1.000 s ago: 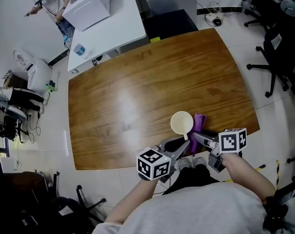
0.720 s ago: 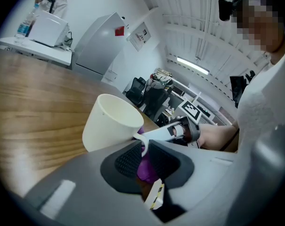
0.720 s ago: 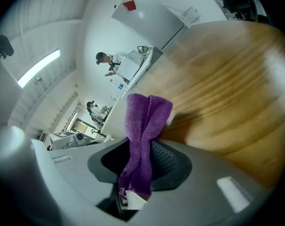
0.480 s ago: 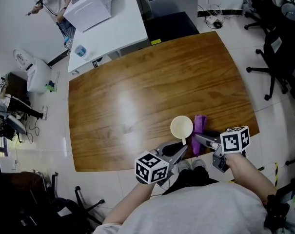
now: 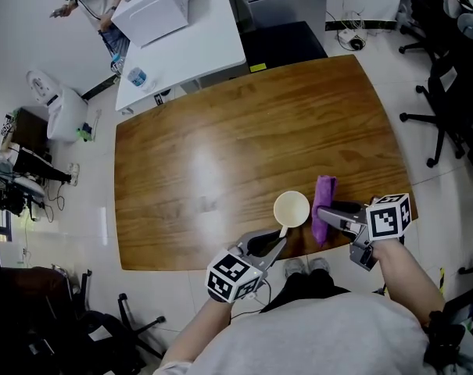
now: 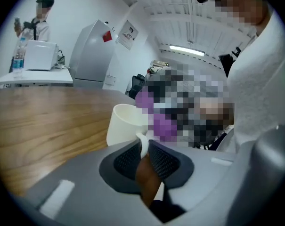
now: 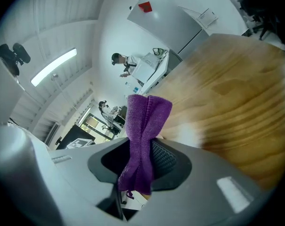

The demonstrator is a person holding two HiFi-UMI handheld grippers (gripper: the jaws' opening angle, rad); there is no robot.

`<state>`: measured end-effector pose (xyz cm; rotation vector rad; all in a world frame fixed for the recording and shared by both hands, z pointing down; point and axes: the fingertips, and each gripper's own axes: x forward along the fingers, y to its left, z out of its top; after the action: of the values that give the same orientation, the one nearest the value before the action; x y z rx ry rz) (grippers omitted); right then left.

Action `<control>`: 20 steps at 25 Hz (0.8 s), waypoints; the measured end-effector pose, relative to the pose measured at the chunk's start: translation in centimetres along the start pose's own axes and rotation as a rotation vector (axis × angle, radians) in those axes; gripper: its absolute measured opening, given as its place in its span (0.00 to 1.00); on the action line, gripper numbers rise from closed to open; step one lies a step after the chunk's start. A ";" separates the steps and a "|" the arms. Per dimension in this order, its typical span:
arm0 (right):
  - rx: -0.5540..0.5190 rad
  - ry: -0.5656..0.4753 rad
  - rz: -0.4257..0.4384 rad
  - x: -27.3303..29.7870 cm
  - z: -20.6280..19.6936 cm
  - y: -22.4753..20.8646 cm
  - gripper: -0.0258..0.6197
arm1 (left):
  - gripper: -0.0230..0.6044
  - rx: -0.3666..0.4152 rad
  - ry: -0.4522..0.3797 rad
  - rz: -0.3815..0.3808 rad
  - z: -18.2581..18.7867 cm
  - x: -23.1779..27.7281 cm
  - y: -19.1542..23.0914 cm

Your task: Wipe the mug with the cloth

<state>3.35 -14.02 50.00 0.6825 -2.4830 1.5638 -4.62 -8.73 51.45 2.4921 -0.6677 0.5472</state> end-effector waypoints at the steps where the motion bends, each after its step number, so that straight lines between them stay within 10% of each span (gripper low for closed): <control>1: -0.002 0.006 0.008 0.2 0.0 0.2 0.24 | 0.10 0.009 0.002 0.015 0.0 -0.2 0.2; 20: -0.070 0.227 -0.064 3.0 -3.2 -3.6 0.24 | 0.11 0.004 -0.018 0.000 -0.1 -0.4 1.1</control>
<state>1.83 -13.46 55.41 0.5360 -2.3152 1.4362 -5.61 -9.36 51.76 2.5033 -0.6747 0.5270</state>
